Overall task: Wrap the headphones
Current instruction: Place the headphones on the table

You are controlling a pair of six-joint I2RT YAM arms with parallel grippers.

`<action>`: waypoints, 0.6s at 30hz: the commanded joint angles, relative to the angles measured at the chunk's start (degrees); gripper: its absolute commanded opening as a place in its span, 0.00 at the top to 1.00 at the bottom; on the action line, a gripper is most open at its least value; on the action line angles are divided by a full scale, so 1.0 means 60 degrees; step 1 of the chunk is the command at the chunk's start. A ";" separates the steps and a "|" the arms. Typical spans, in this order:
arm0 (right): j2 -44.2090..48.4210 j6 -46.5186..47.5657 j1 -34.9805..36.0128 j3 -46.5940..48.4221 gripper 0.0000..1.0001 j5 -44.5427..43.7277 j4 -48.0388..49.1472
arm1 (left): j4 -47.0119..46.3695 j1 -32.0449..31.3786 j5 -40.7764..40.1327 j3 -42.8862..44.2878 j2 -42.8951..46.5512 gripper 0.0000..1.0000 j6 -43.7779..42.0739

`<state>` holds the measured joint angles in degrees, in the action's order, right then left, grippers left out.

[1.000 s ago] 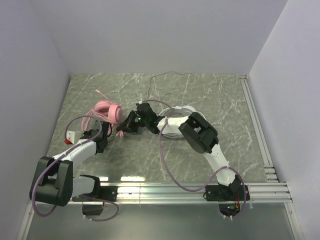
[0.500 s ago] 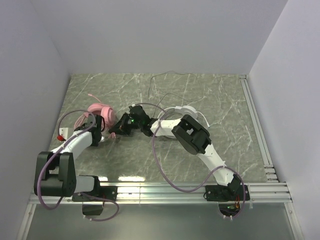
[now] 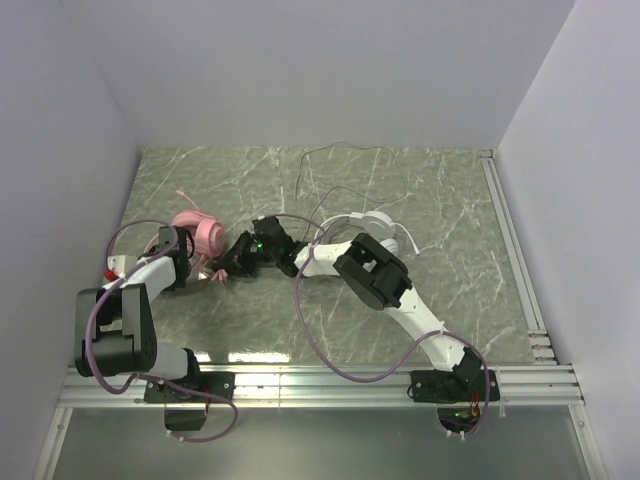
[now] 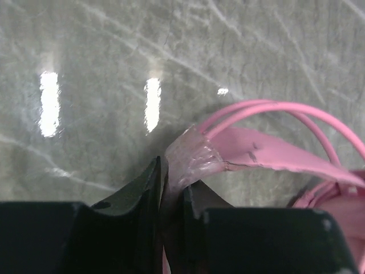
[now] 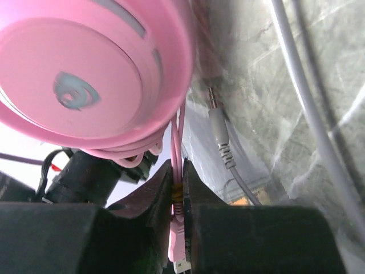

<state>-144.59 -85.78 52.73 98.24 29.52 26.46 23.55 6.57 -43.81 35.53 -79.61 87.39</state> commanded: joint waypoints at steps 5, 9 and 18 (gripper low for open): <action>-0.0085 -0.0015 0.0045 0.0327 0.71 0.0881 0.0044 | -0.1332 0.0458 -0.0828 0.0466 0.0085 0.63 0.0098; 0.0148 0.0262 0.0045 0.0152 0.66 0.0852 -0.0146 | -0.1055 0.0473 -0.0769 0.0524 0.0232 0.54 0.0097; 0.1100 0.1244 0.0147 -0.0580 0.59 0.0735 -0.1040 | -0.1069 0.0473 -0.0359 0.0451 0.0876 0.17 -0.0313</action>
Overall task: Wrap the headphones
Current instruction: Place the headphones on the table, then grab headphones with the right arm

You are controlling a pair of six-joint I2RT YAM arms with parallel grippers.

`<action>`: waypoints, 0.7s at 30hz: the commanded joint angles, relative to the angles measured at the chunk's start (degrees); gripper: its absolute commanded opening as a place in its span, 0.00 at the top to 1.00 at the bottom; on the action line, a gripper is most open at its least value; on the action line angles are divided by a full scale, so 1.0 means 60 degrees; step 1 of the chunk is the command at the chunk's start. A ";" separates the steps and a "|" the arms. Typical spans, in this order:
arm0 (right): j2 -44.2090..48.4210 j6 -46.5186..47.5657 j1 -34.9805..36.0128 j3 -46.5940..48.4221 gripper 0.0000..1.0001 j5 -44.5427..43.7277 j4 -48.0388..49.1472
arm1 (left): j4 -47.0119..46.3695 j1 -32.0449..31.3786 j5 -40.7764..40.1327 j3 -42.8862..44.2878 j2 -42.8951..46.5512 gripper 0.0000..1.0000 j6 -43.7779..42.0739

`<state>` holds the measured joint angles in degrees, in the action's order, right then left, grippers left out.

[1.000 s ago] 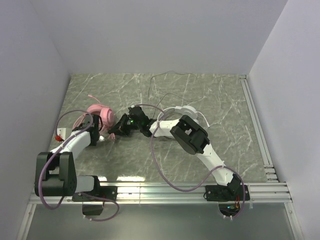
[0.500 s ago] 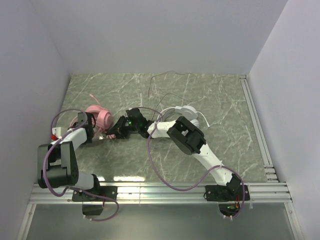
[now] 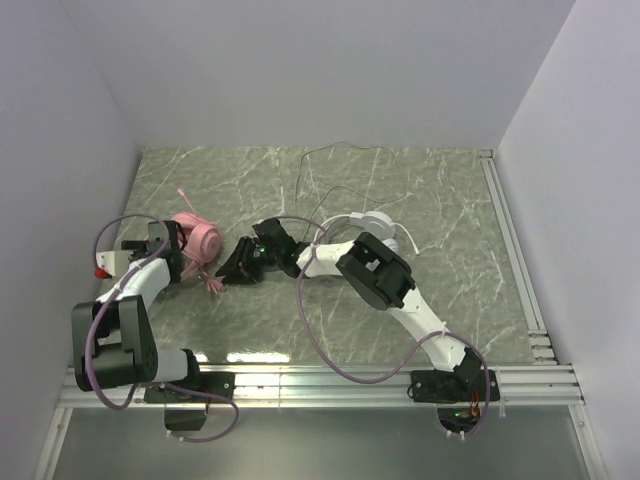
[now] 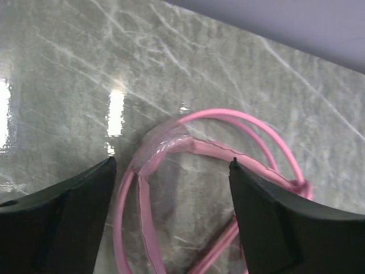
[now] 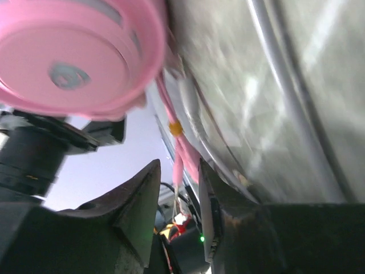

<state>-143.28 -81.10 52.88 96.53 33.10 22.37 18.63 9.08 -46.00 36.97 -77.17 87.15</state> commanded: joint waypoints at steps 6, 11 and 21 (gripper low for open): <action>0.1819 0.1518 0.0122 -0.1028 0.44 -0.0388 -0.0886 | 0.0072 0.0039 0.0269 0.0210 0.1229 0.02 -0.0580; 0.2639 0.2412 0.0122 -0.1454 0.36 -0.0873 -0.1354 | 0.0716 0.0039 0.0679 0.0386 0.1596 0.01 -0.0507; 0.6196 0.5560 -0.0039 -0.3371 0.33 -0.2615 -0.2893 | 0.0149 -0.0194 0.3122 0.1030 0.2270 0.01 -0.3361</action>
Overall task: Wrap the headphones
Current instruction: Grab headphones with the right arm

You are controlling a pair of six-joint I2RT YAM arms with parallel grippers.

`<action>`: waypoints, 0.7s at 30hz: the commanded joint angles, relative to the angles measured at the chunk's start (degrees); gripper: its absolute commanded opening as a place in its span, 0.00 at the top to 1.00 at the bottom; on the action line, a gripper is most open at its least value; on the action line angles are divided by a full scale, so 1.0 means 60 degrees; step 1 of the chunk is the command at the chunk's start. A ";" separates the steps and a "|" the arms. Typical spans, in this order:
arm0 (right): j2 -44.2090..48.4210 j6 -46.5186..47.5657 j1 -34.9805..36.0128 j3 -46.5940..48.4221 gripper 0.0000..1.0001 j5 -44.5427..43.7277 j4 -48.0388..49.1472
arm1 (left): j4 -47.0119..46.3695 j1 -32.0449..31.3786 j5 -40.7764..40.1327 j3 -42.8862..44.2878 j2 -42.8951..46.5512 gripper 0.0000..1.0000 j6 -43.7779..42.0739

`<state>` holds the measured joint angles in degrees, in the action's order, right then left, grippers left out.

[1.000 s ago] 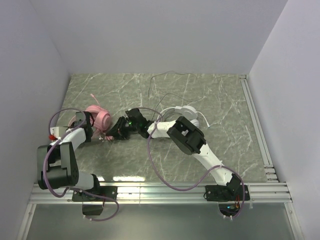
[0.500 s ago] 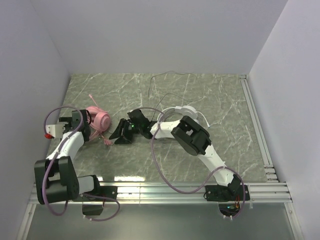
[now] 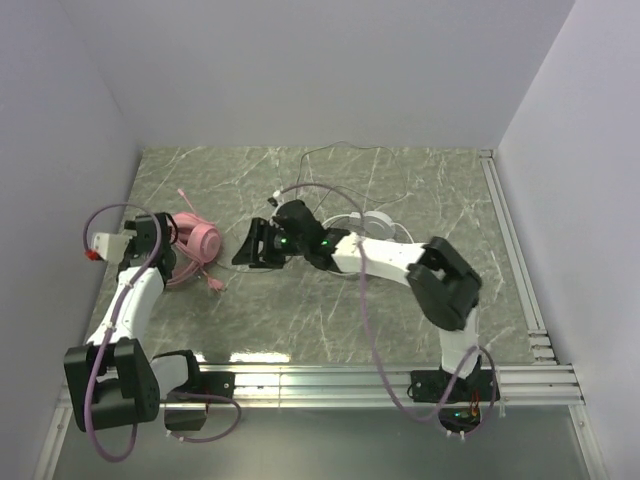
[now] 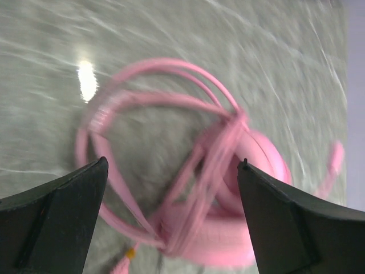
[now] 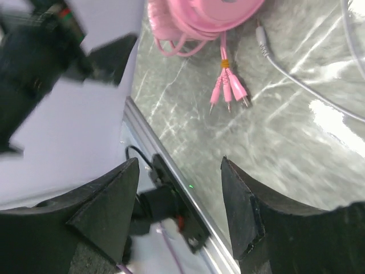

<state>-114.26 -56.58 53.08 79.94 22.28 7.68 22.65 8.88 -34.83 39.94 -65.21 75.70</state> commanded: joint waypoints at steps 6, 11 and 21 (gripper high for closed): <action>0.4581 0.3539 -0.0569 -0.2730 0.32 -0.2116 -0.1834 | -0.0846 -0.1783 0.2332 0.1032 0.0716 0.01 -0.3416; 0.6631 0.4711 -0.1214 -0.3858 0.33 -0.2687 -0.3051 | -0.1678 -0.2842 0.3824 0.1223 0.1127 0.01 -0.4865; 0.8554 0.5050 -0.2664 -0.5354 0.35 -0.3640 -0.3595 | -0.2196 -0.4919 0.5849 0.1835 0.0046 0.00 -0.5878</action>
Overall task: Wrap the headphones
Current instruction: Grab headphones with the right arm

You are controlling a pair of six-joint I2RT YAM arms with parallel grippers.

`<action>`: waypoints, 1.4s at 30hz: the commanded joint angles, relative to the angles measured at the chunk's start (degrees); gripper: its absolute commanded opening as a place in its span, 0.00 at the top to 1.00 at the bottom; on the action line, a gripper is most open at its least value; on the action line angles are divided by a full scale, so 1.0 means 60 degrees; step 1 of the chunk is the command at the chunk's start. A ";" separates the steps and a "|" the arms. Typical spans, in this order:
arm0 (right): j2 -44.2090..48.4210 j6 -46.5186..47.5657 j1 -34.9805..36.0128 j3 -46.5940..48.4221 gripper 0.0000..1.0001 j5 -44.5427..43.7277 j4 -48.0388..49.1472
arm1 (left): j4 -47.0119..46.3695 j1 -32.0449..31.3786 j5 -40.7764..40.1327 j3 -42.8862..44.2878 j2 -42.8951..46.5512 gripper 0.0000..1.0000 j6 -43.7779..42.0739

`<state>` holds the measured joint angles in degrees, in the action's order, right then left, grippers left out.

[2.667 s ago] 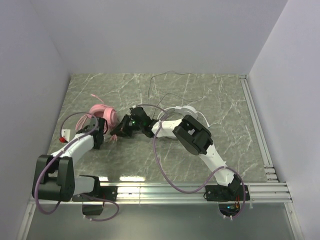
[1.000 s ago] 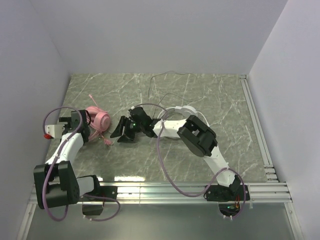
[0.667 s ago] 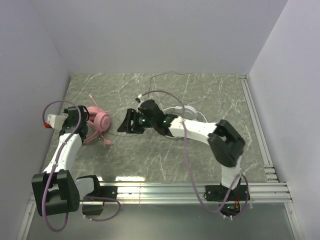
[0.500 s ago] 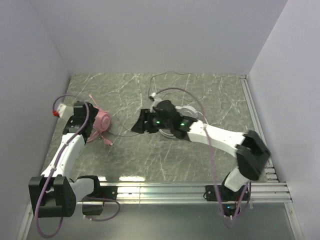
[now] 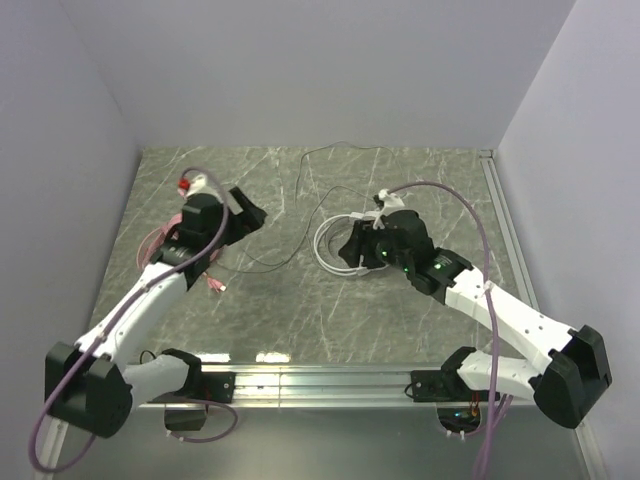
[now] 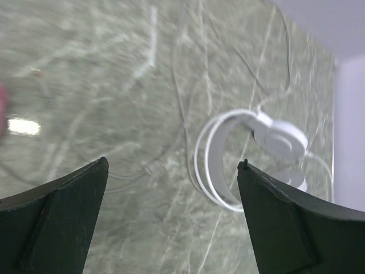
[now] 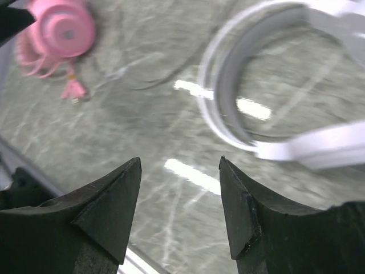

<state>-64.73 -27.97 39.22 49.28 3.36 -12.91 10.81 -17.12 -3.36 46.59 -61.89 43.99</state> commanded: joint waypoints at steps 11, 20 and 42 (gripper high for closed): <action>0.1984 -0.0202 -0.1424 -0.1986 0.41 -0.1730 0.0818 | 0.1538 -0.2389 -0.0670 0.3923 -0.4537 0.01 -0.0578; 0.3053 -0.0202 -0.1483 -0.3261 0.46 -0.2785 0.1945 | 0.1363 -0.2873 -0.0758 0.4540 -0.4876 0.01 -0.0754; 0.5661 -0.0466 -0.1469 -0.5678 0.46 -0.3430 0.3601 | 0.1319 -0.3181 -0.1023 0.4921 -0.5213 0.01 -0.0871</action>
<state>-31.48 -30.46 30.57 15.59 -15.62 5.54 19.68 -35.99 -8.49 73.38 -92.66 39.62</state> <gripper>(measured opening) 0.539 0.994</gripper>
